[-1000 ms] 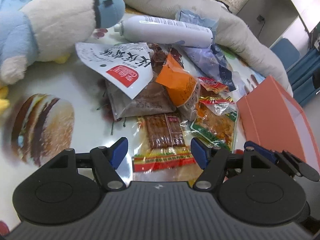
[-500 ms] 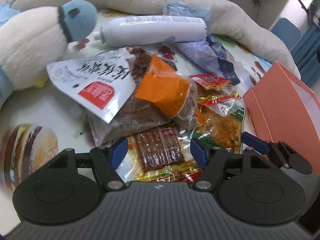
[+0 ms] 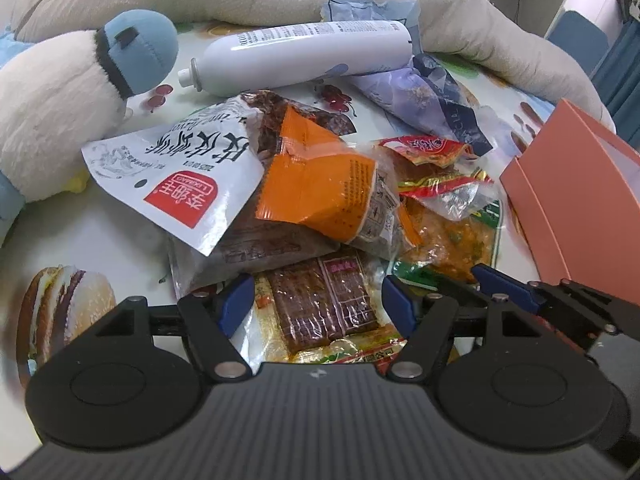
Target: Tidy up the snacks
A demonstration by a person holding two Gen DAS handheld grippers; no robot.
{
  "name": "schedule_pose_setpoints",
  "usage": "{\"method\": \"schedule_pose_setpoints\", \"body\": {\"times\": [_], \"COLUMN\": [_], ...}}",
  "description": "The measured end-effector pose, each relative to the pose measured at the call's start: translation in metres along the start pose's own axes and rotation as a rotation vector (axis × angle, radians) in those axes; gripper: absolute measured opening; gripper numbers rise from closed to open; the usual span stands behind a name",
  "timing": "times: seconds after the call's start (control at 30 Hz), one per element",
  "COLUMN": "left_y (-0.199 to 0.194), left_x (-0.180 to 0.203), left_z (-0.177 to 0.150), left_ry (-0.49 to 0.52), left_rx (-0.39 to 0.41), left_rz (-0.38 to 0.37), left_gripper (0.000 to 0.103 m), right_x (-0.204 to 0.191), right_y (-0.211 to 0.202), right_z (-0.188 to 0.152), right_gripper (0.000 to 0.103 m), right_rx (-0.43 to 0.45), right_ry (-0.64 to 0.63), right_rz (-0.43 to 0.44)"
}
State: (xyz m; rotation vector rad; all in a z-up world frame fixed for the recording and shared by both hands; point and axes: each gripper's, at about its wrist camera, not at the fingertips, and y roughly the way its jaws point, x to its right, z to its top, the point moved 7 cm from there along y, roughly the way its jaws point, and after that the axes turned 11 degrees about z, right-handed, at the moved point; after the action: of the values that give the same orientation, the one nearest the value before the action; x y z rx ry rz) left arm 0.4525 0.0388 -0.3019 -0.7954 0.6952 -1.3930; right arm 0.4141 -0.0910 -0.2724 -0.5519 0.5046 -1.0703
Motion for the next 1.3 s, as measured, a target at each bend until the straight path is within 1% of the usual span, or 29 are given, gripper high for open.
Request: {"method": "schedule_pose_setpoints", "body": {"times": [0.13, 0.2, 0.23, 0.33, 0.37, 0.4, 0.43, 0.47, 0.53, 0.63, 0.8, 0.93, 1.03, 1.2, 1.3], "left_y": [0.001, 0.001, -0.001, -0.005, -0.007, -0.011, -0.013, -0.016, -0.021, -0.031, -0.049, -0.069, -0.084, -0.114, -0.129], "left_x": [0.006, 0.008, 0.008, 0.007, 0.006, 0.003, 0.001, -0.003, -0.009, -0.011, -0.018, -0.023, -0.027, -0.031, -0.029], "left_z": [-0.003, -0.005, -0.006, -0.008, -0.009, -0.01, -0.011, -0.013, -0.021, -0.035, -0.061, -0.091, -0.118, -0.156, -0.172], "left_ry": [0.056, 0.088, 0.082, 0.077, 0.076, 0.072, 0.064, 0.038, 0.029, 0.036, 0.005, -0.006, -0.02, -0.041, -0.055], "left_rx": [0.018, 0.031, 0.034, 0.039, 0.043, 0.056, 0.05, 0.037, 0.02, 0.014, -0.006, -0.019, -0.043, -0.047, -0.045], "left_rz": [0.039, 0.066, 0.057, 0.063, 0.069, 0.093, 0.089, 0.072, 0.045, 0.048, 0.025, 0.014, 0.01, -0.011, -0.018], "left_gripper": [0.074, 0.068, 0.064, 0.058, 0.039, 0.029, 0.009, 0.007, 0.006, 0.005, 0.005, 0.005, 0.004, 0.004, 0.004], "right_x": [-0.001, -0.003, -0.004, -0.006, -0.008, -0.008, -0.009, -0.011, -0.014, -0.023, -0.04, -0.057, -0.07, -0.087, -0.094], "right_y": [-0.007, -0.011, -0.014, -0.02, -0.023, -0.025, -0.028, -0.031, -0.035, -0.043, -0.063, -0.084, -0.099, -0.126, -0.139], "right_z": [-0.005, -0.009, -0.01, -0.016, -0.018, -0.02, -0.021, -0.023, -0.028, -0.037, -0.054, -0.071, -0.085, -0.11, -0.122], "right_gripper": [0.024, 0.024, 0.024, 0.024, 0.024, 0.023, 0.023, 0.023, 0.023, 0.023, 0.023, 0.023, 0.023, 0.024, 0.024], "right_rx": [-0.004, -0.009, -0.01, -0.015, -0.019, -0.023, -0.025, -0.029, -0.038, -0.051, -0.074, -0.095, -0.106, -0.114, -0.121], "right_ry": [-0.007, -0.011, -0.009, -0.006, -0.009, -0.011, -0.012, -0.012, -0.02, -0.041, -0.073, -0.104, -0.122, -0.165, -0.19], "right_rz": [-0.01, -0.015, -0.015, -0.015, -0.017, -0.02, -0.016, -0.014, -0.008, -0.003, 0.008, 0.024, 0.037, 0.051, 0.051]}}
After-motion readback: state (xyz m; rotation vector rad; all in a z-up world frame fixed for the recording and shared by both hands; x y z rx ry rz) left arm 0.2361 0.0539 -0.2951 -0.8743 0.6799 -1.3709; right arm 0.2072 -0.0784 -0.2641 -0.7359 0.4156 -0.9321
